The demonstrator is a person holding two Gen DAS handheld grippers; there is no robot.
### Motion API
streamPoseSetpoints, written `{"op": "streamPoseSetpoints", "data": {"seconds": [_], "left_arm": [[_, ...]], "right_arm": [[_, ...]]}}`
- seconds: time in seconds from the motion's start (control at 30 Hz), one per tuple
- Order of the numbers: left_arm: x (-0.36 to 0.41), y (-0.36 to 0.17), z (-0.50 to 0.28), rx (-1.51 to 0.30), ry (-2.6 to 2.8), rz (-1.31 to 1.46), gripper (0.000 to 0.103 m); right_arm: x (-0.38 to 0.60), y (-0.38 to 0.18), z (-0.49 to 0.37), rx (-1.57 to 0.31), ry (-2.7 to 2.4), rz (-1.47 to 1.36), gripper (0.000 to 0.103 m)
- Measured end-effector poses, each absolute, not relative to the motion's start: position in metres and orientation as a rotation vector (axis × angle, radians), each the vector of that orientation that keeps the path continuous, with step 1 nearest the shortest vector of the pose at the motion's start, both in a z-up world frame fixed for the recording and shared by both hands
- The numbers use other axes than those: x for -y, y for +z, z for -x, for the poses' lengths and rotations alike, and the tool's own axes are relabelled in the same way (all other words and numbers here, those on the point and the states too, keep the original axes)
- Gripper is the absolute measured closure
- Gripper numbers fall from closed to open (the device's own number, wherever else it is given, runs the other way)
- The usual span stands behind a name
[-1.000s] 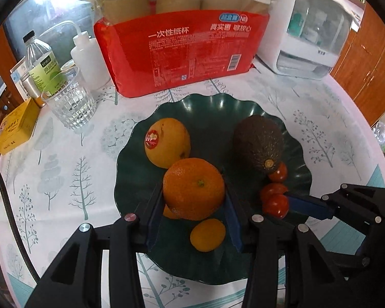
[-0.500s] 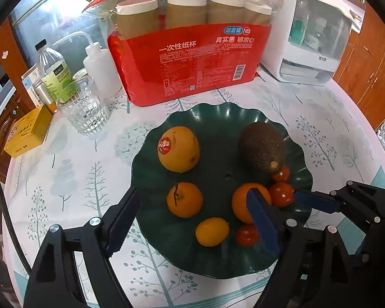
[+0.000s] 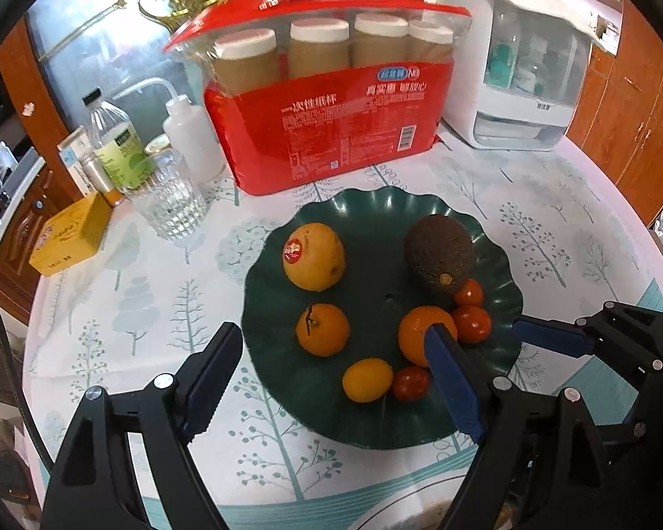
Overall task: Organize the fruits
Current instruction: 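Withdraw both open tools back toward the white fruit plate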
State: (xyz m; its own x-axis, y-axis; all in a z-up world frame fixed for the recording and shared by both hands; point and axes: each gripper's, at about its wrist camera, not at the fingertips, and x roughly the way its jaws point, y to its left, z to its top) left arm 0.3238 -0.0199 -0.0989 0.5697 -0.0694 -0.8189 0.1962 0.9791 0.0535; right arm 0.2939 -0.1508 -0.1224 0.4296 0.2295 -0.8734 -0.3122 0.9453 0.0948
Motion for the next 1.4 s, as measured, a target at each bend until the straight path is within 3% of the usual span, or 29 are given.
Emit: {"op": "streamPoseSetpoints", "data": {"seconds": [0.87,1.4], "left_arm": [[0.011,-0.038,-0.190,-0.857,-0.051,-0.097,0.019],[0.000,-0.103,-0.113,-1.038,-0.013,0.043,0.019]], "right_arm": [[0.177,-0.070,-0.201,-0.982,0.346,0.067,0.052],[0.200,-0.108,-0.147,-1.054,0.325,0.032,0.052]]}}
